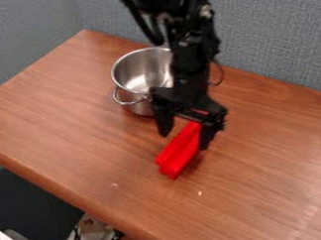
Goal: Put the red object in the metal pot
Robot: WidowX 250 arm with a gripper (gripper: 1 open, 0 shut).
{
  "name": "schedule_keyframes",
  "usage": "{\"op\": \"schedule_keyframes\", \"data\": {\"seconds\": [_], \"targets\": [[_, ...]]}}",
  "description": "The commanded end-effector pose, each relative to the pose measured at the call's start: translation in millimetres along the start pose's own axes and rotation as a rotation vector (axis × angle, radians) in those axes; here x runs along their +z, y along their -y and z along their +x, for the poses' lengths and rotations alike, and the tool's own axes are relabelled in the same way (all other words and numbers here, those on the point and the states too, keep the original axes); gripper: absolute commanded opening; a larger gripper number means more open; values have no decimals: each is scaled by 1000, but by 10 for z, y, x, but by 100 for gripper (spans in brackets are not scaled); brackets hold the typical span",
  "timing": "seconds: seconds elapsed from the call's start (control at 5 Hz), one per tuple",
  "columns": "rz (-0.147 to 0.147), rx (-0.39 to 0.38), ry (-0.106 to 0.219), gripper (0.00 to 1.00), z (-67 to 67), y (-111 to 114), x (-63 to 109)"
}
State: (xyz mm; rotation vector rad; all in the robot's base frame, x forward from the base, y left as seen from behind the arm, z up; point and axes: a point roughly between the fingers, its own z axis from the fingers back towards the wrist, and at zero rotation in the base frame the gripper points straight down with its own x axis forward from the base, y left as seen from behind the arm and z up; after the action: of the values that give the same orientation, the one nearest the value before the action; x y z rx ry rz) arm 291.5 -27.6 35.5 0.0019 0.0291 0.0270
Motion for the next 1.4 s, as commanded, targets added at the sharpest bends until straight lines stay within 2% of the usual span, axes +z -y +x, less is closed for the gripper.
{"op": "schedule_keyframes", "data": {"seconds": [0.0,0.4,0.6,0.8,1.0,1.2], "targets": [[27,98,35,100,206,-29,46],[19,230,10,100,143,-220,-174],[13,297,20,100,120,-329,-173],[-15,272,5,100,97,-423,-32],[-39,240,-8,0,73,-505,95],[-49,105,-7,0,137,-562,354]]}}
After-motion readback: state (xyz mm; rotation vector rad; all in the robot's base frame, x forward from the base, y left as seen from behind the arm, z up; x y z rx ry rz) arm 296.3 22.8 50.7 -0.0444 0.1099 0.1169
